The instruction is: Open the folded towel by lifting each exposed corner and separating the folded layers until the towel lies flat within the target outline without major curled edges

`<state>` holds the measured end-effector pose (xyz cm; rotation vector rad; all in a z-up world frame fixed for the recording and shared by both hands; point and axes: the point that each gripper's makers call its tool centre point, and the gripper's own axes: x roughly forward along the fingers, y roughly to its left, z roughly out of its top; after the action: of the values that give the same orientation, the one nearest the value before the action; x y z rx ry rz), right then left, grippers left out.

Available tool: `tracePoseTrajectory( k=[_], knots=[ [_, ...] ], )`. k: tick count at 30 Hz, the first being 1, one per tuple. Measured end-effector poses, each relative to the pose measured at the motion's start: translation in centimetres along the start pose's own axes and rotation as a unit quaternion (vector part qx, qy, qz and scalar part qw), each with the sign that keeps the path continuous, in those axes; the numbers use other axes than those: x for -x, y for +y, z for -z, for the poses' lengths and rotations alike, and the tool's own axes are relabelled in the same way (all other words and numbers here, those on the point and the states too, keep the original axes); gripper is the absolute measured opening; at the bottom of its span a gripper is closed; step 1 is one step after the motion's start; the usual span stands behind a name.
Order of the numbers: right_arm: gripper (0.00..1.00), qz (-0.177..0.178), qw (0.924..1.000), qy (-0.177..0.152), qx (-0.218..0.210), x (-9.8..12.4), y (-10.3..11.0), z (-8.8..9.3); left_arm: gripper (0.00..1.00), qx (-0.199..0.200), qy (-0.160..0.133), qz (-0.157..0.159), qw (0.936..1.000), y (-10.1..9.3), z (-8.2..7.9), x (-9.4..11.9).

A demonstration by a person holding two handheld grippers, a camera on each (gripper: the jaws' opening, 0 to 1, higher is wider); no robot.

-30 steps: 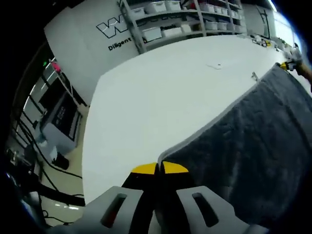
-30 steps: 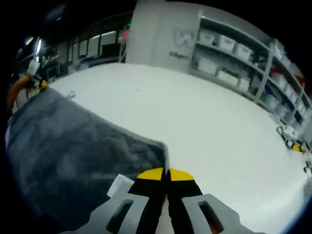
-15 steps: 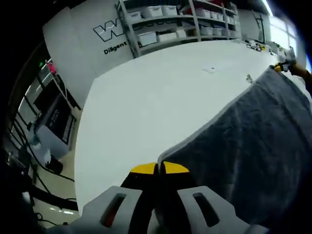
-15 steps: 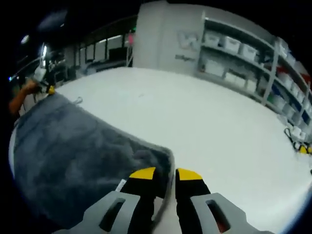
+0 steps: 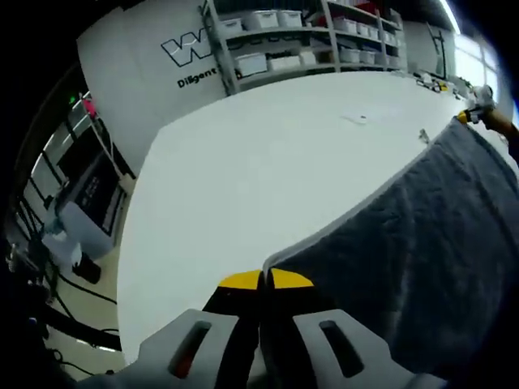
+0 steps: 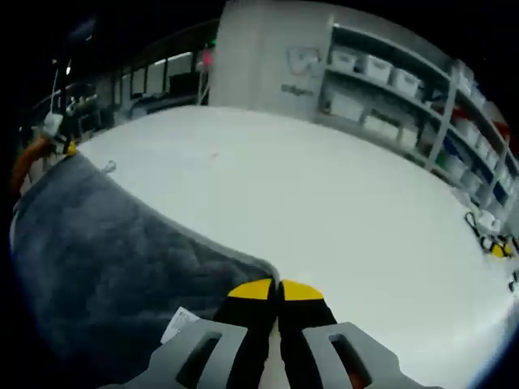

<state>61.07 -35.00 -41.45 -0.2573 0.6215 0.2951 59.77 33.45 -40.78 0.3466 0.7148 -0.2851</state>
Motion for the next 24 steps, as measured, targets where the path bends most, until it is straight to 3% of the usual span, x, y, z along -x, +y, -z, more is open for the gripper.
tracePoseTrajectory(
  k=[7,24],
  knots=[
    [0.00,0.013,0.9998,-0.006,0.013,-1.0,-0.3,-0.5,0.01,0.014,-0.011,0.004,0.9998,0.6,-0.8,-1.1],
    [0.00,0.035,0.9991,-0.009,0.024,-4.5,-2.8,-2.5,0.01,-0.003,-0.032,-0.007,0.9995,3.6,-3.7,-5.2]
  ],
)
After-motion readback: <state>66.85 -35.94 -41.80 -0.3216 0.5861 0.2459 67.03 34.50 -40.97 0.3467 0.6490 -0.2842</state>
